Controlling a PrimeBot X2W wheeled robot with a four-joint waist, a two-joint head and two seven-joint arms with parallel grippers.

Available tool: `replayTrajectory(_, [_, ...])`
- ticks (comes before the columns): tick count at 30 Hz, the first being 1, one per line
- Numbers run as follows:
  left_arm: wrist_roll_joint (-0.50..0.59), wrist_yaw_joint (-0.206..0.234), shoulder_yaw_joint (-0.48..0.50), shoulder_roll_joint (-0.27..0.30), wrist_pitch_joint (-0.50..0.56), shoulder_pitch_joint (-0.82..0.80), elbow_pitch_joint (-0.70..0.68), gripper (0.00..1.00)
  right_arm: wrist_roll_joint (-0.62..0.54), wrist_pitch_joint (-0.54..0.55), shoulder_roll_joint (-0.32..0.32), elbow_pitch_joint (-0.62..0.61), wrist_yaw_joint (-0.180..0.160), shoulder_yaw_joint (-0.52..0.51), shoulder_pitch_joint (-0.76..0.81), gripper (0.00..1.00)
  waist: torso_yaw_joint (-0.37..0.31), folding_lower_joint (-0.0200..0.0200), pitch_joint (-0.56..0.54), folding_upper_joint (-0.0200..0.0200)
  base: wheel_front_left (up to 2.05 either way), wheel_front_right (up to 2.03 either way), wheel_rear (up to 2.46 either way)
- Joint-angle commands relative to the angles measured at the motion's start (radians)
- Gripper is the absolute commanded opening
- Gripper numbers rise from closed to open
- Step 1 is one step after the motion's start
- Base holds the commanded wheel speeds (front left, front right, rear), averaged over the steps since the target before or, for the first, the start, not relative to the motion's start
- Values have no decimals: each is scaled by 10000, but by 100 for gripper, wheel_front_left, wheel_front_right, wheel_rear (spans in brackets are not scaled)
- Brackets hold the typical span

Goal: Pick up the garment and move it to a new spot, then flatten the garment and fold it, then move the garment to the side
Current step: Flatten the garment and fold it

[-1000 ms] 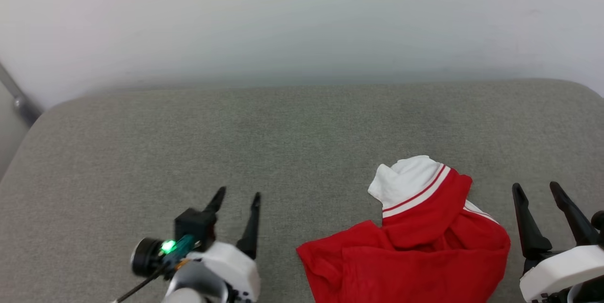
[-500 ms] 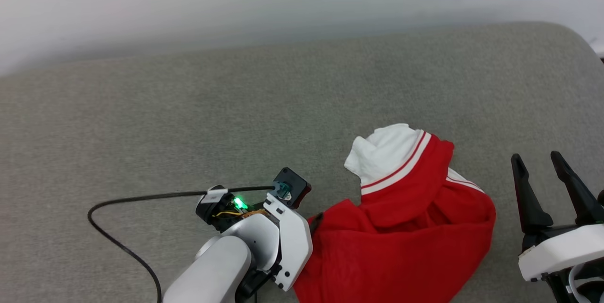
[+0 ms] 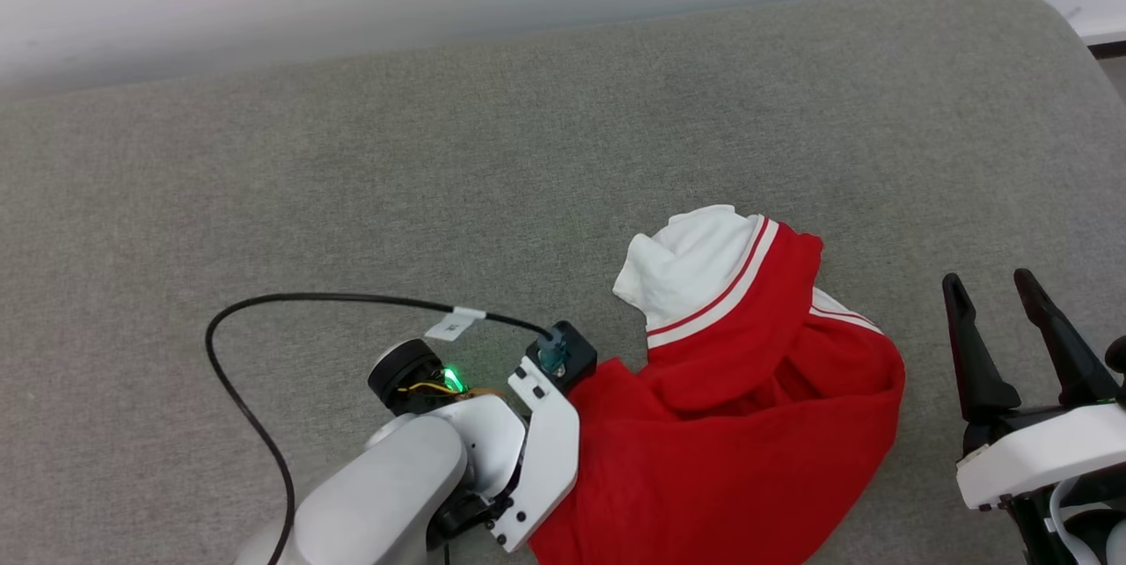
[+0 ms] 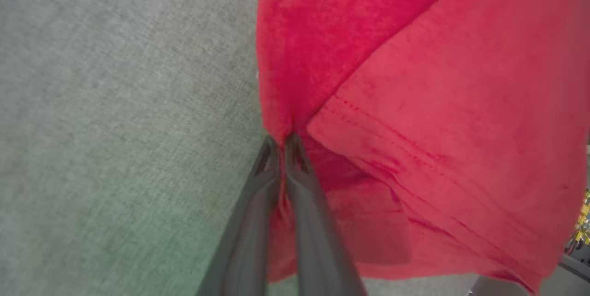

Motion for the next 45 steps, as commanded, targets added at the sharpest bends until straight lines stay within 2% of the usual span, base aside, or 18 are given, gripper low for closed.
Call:
replayTrajectory(1, [70,7,-154,171,1,329,322,0,71,-36,22,11,-3,-11,-47,100,42,-1,-57,-1,0,0,0])
replayTrajectory(7, [308,902,783,283,-1952,211,-39,0,-53,79,36,-56,-1,-263,303,100,513,-1,-656,-1,0,0,0])
replayTrajectory(11, [68,1749,1531,761,-2728,868,-645,0,-102,229,44,-121,-3,-350,569,100,929,-1,-1170,-1,0,0,0])
replayTrajectory(18, [-768,3334,2639,1936,-2924,3297,-2207,0,-214,426,206,-251,-3,-486,1081,100,1595,-1,-1865,-1,0,0,0])
replayTrajectory(22, [-1505,4204,3159,2411,-2793,5085,-2920,0,-276,501,315,-364,-3,-501,1377,100,1806,-1,-2157,-1,0,0,0])
replayTrajectory(26, [-2223,4697,3578,2541,-2919,6471,-3185,0,-339,533,406,-516,-3,-497,1547,100,1889,-1,-2221,-1,0,0,0])
replayTrajectory(28, [-2474,4807,3685,2414,-3020,6901,-3261,0,-337,553,426,-568,-3,-448,1585,100,1887,-1,-2252,-1,0,0,0])
replayTrajectory(29, [-2519,4828,3725,2380,-3117,6999,-3279,24,-358,556,411,-606,-3,-431,1590,100,1890,-1,-2262,-1,0,0,0])
replayTrajectory(30, [-2553,4816,3743,2337,-3221,7047,-3329,100,-368,569,412,-628,-3,-427,1607,100,1891,-1,-2273,-1,0,0,0])
replayTrajectory(38, [-1668,4667,3901,1911,-4925,6131,-3874,100,-447,624,440,-796,-3,-272,1651,100,1811,-1,-2405,-1,0,0,0])
replayTrajectory(42, [-1068,4445,3687,1575,-5585,5187,-3855,100,-438,609,407,-835,-1,-177,1482,100,1699,-1,-2351,-1,0,0,0])
replayTrajectory(45, [-744,4119,3332,1126,-5761,4276,-3610,100,-404,581,373,-843,-1,-132,1227,100,1581,-1,-2151,-1,0,0,0])
